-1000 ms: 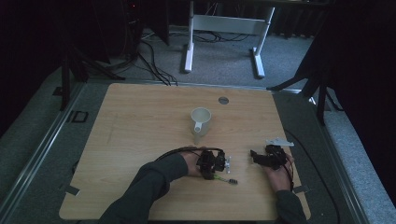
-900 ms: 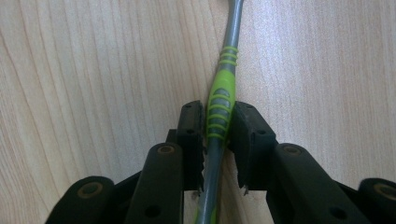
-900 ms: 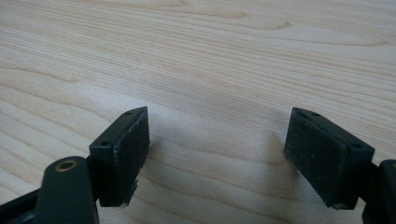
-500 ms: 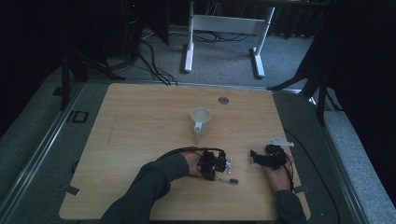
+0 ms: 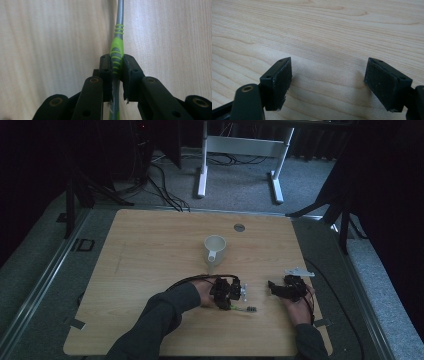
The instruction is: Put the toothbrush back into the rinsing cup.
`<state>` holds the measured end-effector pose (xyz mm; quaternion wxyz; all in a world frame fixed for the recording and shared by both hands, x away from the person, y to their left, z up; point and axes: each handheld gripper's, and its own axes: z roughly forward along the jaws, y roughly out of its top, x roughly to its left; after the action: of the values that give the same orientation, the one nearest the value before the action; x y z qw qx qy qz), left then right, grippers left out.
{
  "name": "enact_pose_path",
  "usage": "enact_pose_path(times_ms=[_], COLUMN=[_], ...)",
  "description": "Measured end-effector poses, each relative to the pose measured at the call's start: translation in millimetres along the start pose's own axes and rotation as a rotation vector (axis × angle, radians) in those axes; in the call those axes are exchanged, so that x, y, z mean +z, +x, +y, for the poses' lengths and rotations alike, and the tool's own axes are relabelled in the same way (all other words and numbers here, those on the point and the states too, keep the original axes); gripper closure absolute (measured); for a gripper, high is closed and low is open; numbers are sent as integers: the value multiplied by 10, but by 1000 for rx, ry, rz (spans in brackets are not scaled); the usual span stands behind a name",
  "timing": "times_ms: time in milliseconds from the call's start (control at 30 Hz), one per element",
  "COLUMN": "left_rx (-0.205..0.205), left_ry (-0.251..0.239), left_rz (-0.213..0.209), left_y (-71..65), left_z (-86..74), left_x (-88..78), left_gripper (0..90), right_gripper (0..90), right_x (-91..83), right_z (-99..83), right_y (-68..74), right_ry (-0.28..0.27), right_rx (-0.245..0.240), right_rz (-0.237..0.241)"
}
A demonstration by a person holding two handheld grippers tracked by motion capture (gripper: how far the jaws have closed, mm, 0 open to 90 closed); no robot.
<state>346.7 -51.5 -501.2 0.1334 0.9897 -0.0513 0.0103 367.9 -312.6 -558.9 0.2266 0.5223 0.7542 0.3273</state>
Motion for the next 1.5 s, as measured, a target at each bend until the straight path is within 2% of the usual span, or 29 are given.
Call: enact_pose_path(times_ms=[100, 167, 300, 500, 833, 933, 967, 1167, 1500], left_rx=[-21, -21, -54, -92, -151, -166, -183, -211, -270], left_ry=[-16, -16, -35, -61, -92, -102, -111, -130, -188], left_rz=[27, 27, 77, 127, 175, 180, 186, 201, 232], left_y=[23, 23, 71, 114, 170, 182, 199, 220, 263], left_z=[-23, -23, -68, -90, -122, -132, -143, -165, -201], left_x=[-45, -45, -131, -212, -297, -317, -338, -373, -488], left_gripper=[796, 796, 795, 796, 795, 795, 795, 795, 795], right_gripper=[217, 217, 217, 217, 217, 217, 217, 217, 217], right_x=[0, 0, 0, 0, 0, 0, 0, 0, 1], right_z=[0, 0, 0, 0, 0, 0, 0, 0, 1], right_y=[0, 0, 0, 0, 0, 0, 0, 0, -1], right_ry=[0, 0, 0, -1, 0, 0, -1, -1, -1], right_rx=[0, 0, 1, 0, 0, 0, 1, 0, -1], right_rz=[0, 0, 0, 0, 0, 0, 0, 0, 0])
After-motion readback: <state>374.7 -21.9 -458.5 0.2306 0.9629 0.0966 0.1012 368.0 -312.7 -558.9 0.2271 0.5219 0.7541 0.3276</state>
